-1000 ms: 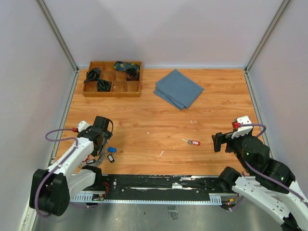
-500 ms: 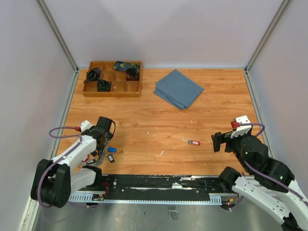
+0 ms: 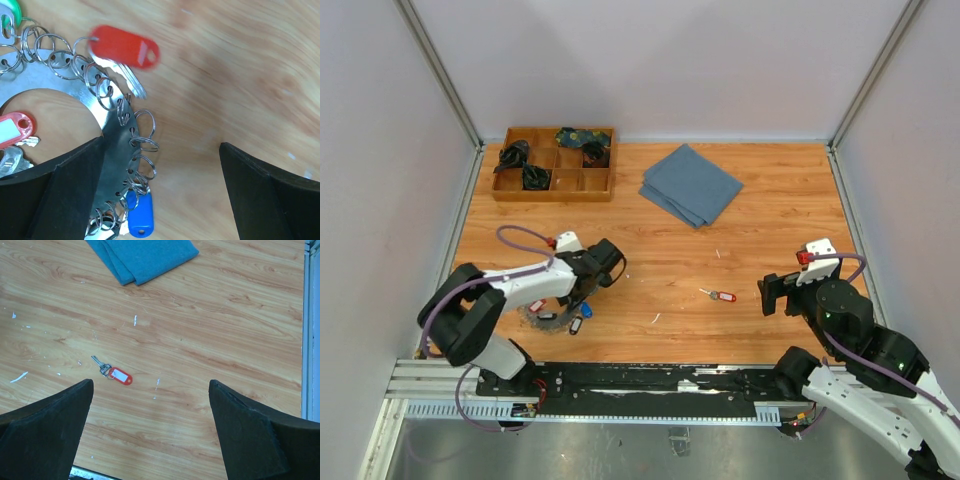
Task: Put the keys on the keyring
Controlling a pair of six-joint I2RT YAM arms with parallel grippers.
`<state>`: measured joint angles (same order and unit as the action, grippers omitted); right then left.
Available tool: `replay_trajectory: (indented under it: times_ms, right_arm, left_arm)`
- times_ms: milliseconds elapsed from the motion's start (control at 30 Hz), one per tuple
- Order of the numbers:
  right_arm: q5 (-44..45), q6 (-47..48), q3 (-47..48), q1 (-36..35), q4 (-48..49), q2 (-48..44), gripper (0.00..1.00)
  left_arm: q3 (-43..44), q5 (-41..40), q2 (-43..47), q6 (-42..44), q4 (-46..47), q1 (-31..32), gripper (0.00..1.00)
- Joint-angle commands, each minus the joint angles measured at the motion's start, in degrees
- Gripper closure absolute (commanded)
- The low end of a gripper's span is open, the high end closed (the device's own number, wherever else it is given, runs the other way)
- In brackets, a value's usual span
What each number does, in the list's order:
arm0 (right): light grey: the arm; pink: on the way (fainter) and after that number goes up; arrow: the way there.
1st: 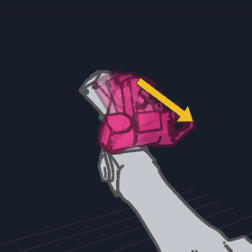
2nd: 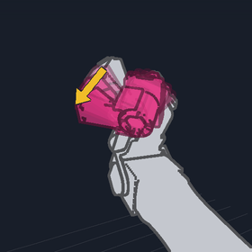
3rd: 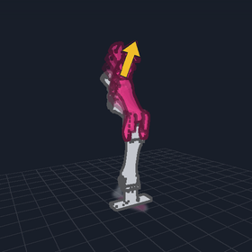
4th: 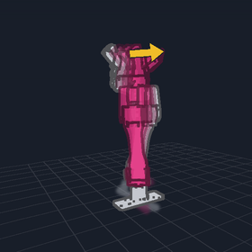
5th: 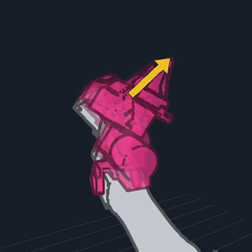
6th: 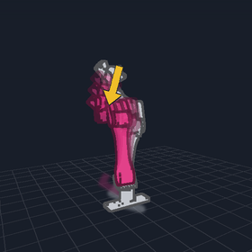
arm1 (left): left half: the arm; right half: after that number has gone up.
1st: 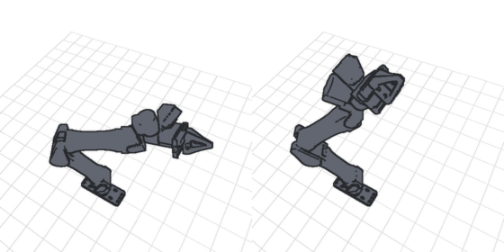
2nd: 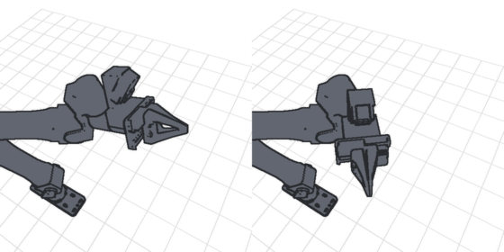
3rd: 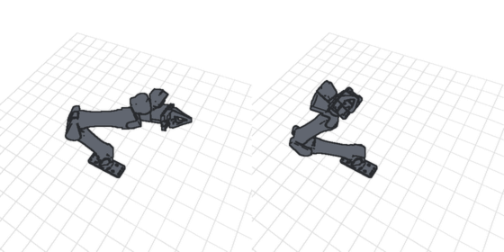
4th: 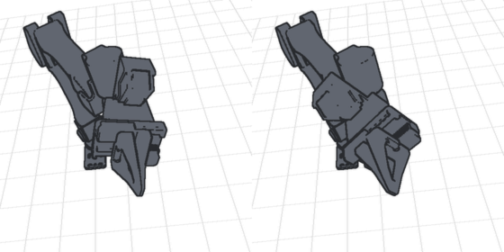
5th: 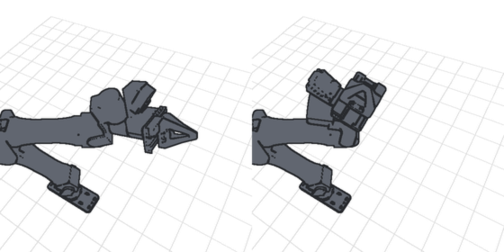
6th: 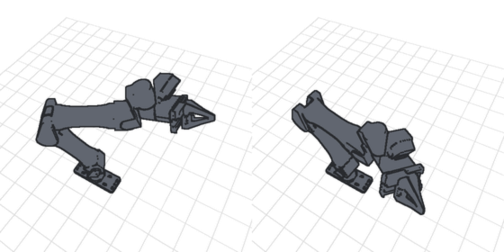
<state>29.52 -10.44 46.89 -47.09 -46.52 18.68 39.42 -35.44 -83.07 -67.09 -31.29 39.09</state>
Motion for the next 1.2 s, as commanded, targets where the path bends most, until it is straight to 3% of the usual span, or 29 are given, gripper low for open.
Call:
replay_trajectory:
  times_ms: [0, 267, 367, 567, 667, 800, 967, 1167]
  right_arm:
    - [0.67, 0.24, -0.75, -0.26, 0.33, -0.21, 0.02]
    - [1.29, -0.10, -0.82, -0.25, 0.20, -0.53, 0.02]
    - [1.38, -0.15, -0.74, -0.24, 0.20, -0.42, 0.02]
    - [-1.06, -0.89, 0.53, -0.23, 0.35, 1.92, 0.02]
    - [-3.15, -2.50, 2.70, -0.24, 1.13, 5.05, 0.02]
    - [-8.95, -4.96, 5.52, -0.24, 1.89, 12.84, 0.00]
    - [-15.57, -6.58, 8.69, 0.20, 3.82, 26.18, 0.17]
    - [-32.42, -13.90, 4.40, 7.22, 15.41, 37.87, 0.44]
  left_arm:
    - [7.09, 6.94, -9.82, -5.68, 6.61, 9.55, 0.00]
    - [26.99, 2.34, -23.14, -2.82, 0.62, 22.99, 0.00]
    - [28.12, 0.29, -20.40, 1.61, 0.71, 23.38, 0.00]
    - [21.23, -3.98, -5.33, 15.55, 8.10, 22.97, 0.00]
    - [15.33, -2.17, 3.84, 21.21, 13.16, 20.27, 0.00]
    - [5.61, 9.26, 16.50, 27.22, 21.52, 11.54, 0.00]
    - [0.91, 16.38, 23.64, 32.82, 21.52, 3.05, 0.03]
    - [-2.69, 23.98, 24.88, 36.90, 24.50, -4.10, 0.13]
